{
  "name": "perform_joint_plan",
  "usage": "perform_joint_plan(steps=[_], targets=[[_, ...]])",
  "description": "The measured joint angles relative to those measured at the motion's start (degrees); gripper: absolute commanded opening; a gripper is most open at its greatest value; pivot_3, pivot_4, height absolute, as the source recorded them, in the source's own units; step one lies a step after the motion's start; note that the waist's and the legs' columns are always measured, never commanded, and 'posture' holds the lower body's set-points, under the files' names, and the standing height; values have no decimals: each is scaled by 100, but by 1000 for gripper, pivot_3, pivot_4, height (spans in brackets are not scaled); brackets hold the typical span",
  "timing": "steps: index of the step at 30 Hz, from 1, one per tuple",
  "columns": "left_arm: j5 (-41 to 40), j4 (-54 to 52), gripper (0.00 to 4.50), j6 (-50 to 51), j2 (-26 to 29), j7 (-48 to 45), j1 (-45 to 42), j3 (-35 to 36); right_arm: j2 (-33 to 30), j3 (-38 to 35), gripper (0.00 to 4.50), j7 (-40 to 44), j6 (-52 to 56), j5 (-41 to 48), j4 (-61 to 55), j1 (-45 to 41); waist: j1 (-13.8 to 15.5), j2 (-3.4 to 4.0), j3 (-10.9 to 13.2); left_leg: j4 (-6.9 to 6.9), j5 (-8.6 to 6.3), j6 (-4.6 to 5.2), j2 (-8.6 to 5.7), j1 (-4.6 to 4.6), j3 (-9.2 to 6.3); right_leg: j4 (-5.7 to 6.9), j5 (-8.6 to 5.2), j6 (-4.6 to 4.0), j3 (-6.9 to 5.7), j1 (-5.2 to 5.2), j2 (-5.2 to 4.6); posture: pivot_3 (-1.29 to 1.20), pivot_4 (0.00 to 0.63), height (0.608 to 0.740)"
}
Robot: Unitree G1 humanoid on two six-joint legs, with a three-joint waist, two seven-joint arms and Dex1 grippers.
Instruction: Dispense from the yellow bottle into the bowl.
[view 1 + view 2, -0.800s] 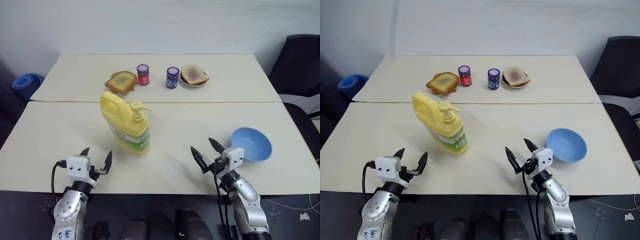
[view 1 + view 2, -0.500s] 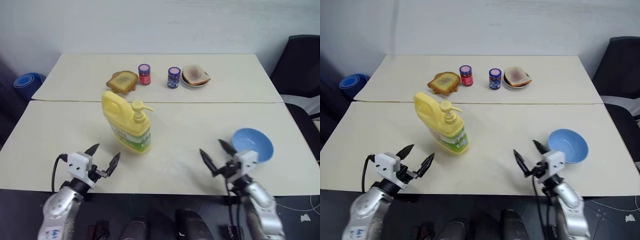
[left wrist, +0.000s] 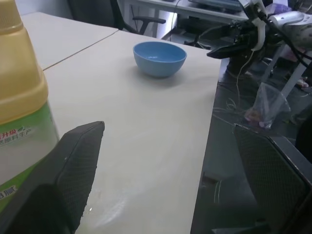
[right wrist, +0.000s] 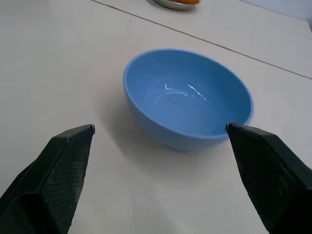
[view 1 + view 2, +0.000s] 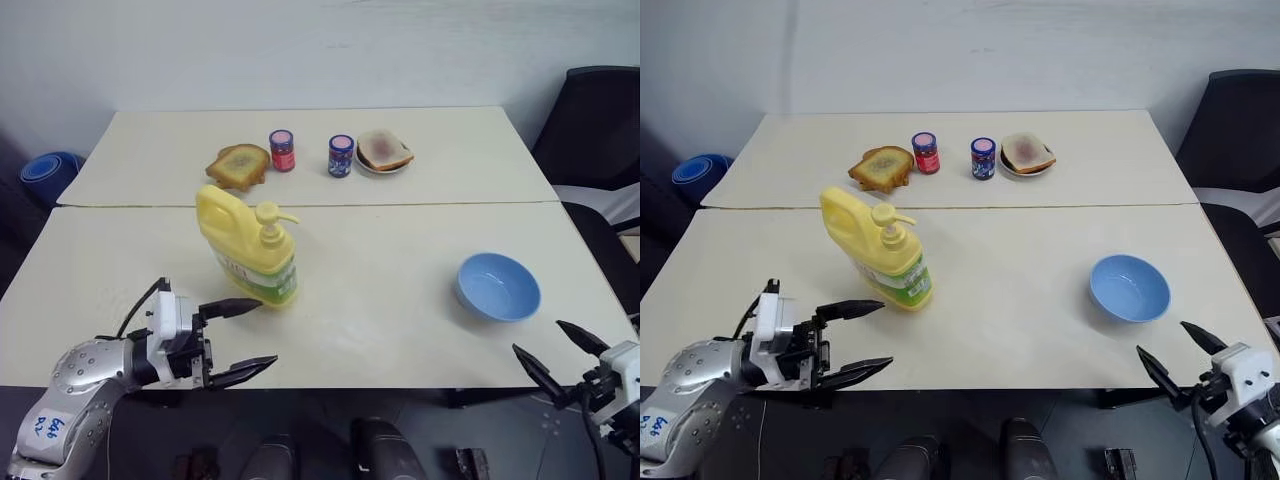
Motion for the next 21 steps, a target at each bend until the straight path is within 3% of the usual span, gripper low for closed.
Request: perform_joint_plan(steps=[6, 12, 17, 21], targets=[[26, 1, 4474, 59, -131, 112, -122, -31, -119, 902, 4500, -507, 1296, -262, -299, -1210, 31, 5, -2, 4, 3, -5, -1, -14, -2, 4, 0, 0, -1, -15, -1, 0, 150, 740], [121, -2, 4474, 101, -147, 216, -169, -110, -253, 1545, 4500, -872, 2160, -815, 197, -2176, 131, 4, -2, 11, 4, -6, -3, -21, -4, 0, 0, 0, -4, -18, -1, 0, 150, 740], [143, -23, 4500, 102, -163, 312, -126, -114, -239, 1743, 3263, -1023, 2186, -1141, 687, -2703, 135, 4, -2, 15, 4, -7, -2, -20, -2, 5, 0, 0, -4, -18, 0, 0, 150, 740], [160, -37, 4500, 97, -163, 369, -42, -71, -240, 1773, 1801, -1008, 2256, -1190, 721, -2757, 137, 4, -2, 15, 4, -6, -2, -20, -2, 4, 0, 0, -3, -18, 0, 0, 150, 740]])
